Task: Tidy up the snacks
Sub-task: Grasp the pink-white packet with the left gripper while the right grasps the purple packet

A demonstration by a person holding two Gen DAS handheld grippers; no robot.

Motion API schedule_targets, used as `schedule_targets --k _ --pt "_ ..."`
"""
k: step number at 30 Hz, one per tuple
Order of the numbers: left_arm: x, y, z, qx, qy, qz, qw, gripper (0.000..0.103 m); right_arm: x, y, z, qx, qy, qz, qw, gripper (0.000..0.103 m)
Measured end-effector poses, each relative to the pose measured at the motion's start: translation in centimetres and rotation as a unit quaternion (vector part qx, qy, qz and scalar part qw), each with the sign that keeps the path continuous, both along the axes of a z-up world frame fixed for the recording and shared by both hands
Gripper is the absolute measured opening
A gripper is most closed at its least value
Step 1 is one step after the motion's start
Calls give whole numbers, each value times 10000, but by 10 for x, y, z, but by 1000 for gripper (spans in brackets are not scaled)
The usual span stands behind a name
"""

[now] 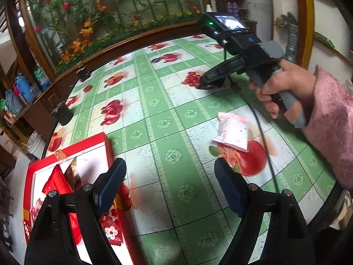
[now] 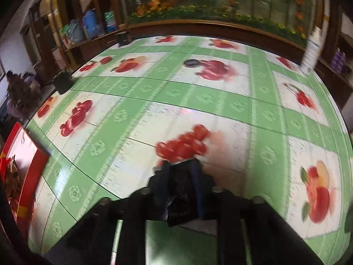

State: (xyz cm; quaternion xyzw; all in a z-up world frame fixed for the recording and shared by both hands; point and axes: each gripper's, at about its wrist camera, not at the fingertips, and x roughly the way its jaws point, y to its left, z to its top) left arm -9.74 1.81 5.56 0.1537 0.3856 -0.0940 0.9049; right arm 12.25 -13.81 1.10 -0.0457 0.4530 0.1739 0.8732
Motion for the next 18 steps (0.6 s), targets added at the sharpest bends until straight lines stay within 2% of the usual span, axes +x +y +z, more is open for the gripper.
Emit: schedule_targets --k 1,3,6,9,11,15,16,18 --pt "0 -2 0 2 -10 -74 10000 82 -4 -9 -1 4 63 -86 9999 6" --pt "3 -6 0 -30 4 -230 9997 82 -13 -30 -2 69 164 -221 9996 1" --pt "10 -15 -1 -168 114 -420 9989 82 -26 -63 -2 422 430 -357 9975 1" --pt "18 -25 -3 -213 168 -600 9978 82 -43 -100 -4 1028 604 -368 9922 1" --pt "22 -33 -4 -237 178 -738 9968 82 -51 -125 -5 1491 747 -424 9851 1" --pt "32 -46 -8 -194 263 -908 9953 82 -53 -166 -1 2711 931 -526 9566 1" --pt "33 -49 -10 -162 280 -948 9950 82 -53 -171 -1 2854 955 -534 9522 1" --pt "35 -56 -13 -127 320 -1052 9939 82 -53 -168 0 2665 976 -534 9574 2"
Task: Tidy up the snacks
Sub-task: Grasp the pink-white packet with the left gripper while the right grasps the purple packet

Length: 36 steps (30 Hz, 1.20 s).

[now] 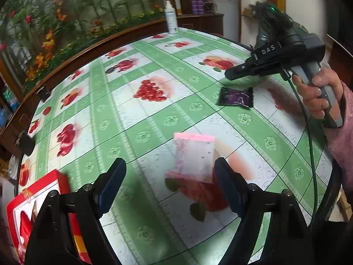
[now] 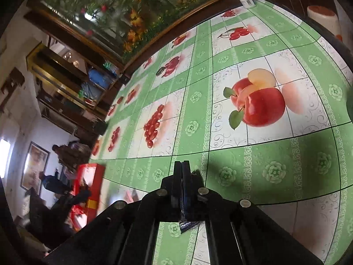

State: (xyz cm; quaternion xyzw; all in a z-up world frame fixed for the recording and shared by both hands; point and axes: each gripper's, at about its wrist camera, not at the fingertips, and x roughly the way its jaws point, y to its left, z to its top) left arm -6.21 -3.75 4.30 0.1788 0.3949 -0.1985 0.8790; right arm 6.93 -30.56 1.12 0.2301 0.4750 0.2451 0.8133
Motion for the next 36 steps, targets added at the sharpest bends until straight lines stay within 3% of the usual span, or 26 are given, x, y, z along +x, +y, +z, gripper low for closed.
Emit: schedule_targets --k 5,7,9,15,21,24,27,29,31,32,36 --pt "1 -15 -7 78 39 -356 9993 82 -6 13 11 -603 -113 288 9977 13" --pt "7 -17 -10 92 86 -387 9992 82 -11 19 13 -879 -180 431 9950 40" --pt "13 -18 -14 31 194 -396 9990 82 -16 24 13 -1126 -201 587 9917 58" --pt "25 -15 -20 -142 417 -321 9985 82 -24 43 10 -1710 -289 870 9810 61" --pt "27 -17 -27 -131 551 -318 9979 82 -35 63 -1 -2459 -492 1026 9626 62" --pt "28 -17 -34 -103 679 -325 9971 82 -36 64 -1 -2603 -587 981 9587 53" --pt "32 -12 -36 -371 872 -213 9953 81 -35 62 1 -2716 -654 884 9561 41" --pt "34 -11 -36 -463 836 -100 9954 74 -36 64 1 -2745 -679 887 9551 41" --pt "35 -10 -33 -511 775 -43 9957 51 -37 66 1 -2761 -715 901 9542 40" --pt "34 -9 -32 -548 767 -14 9955 45 -37 66 1 -2712 -718 911 9555 40" --pt "31 -5 -33 -635 722 126 9953 43 -33 63 2 -2420 -651 857 9643 37"
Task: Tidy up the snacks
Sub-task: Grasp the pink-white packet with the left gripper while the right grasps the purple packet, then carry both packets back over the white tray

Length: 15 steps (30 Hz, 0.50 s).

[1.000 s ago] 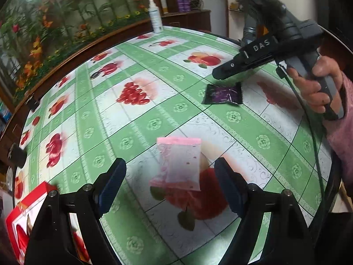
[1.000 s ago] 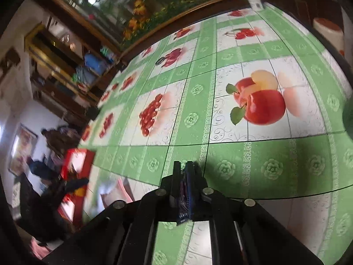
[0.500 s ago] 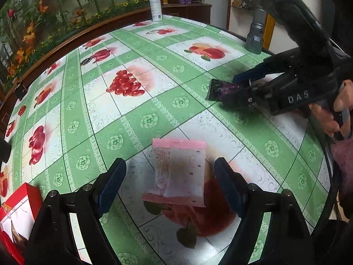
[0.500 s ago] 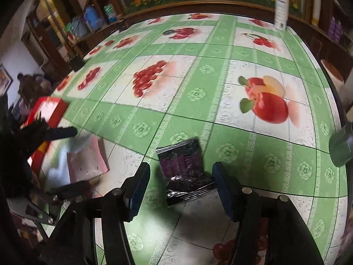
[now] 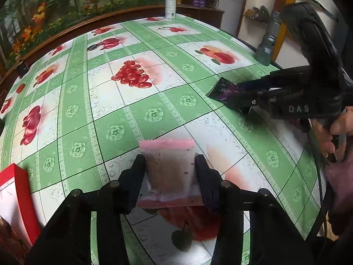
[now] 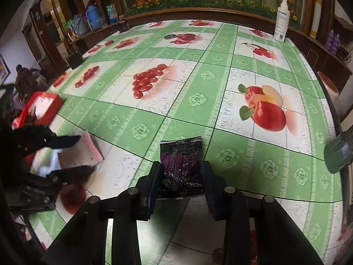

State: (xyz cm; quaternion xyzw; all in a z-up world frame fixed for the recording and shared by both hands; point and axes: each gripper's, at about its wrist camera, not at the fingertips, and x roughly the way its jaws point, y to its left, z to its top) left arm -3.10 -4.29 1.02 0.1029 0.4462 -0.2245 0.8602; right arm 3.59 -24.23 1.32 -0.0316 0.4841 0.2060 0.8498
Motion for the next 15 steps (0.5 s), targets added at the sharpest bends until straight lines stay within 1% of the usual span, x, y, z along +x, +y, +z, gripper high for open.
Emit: schedule_targets --k 2,3,5,9,12,15 --pt "-4 2 0 -12 -55 90 9999 38 2 -3 0 185 54 -68 9998 37" --pt "-6 5 1 -90 -59 150 9998 36 3 -3 0 281 81 -79 9995 37" --pt "-10 11 2 -227 -47 290 9993 35 3 -3 2 501 94 -44 9987 37" --pt "-19 25 3 -330 -113 534 9980 33 -1 4 8 839 55 130 9964 37" --pt "-26 36 9 -453 -192 642 9967 33 -2 9 8 1045 155 142 9943 37" --pt "-39 43 21 -464 -409 709 9956 33 -1 15 9 1220 188 115 9923 37"
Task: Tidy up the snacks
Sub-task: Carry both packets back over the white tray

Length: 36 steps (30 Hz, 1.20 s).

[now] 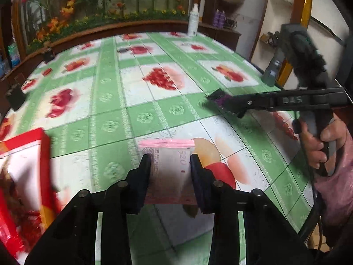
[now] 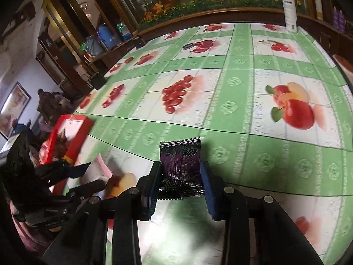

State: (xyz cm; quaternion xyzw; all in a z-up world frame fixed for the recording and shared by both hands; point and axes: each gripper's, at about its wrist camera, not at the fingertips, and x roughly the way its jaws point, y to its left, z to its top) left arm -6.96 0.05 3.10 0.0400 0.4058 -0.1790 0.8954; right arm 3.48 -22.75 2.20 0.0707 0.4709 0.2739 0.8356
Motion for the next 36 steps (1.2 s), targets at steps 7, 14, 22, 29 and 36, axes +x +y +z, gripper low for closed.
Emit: schedule_targets --k 7,14,22,29,36 --pt "-36 24 27 47 -526 313 9981 33 -6 37 9 920 28 169 9956 37" --pt "-71 80 48 -43 -915 935 9914 33 -23 112 19 1715 -155 632 9830 36" --pt "-95 169 63 -45 -1321 1972 9714 33 -41 199 26 2313 -227 1028 9672 36" --pt "-93 228 57 -26 -1366 2764 9513 33 -59 266 26 2279 -325 1250 9651 36" --pt "-89 243 45 58 -1290 2876 9490 33 -79 293 28 1986 -745 1413 9670 37"
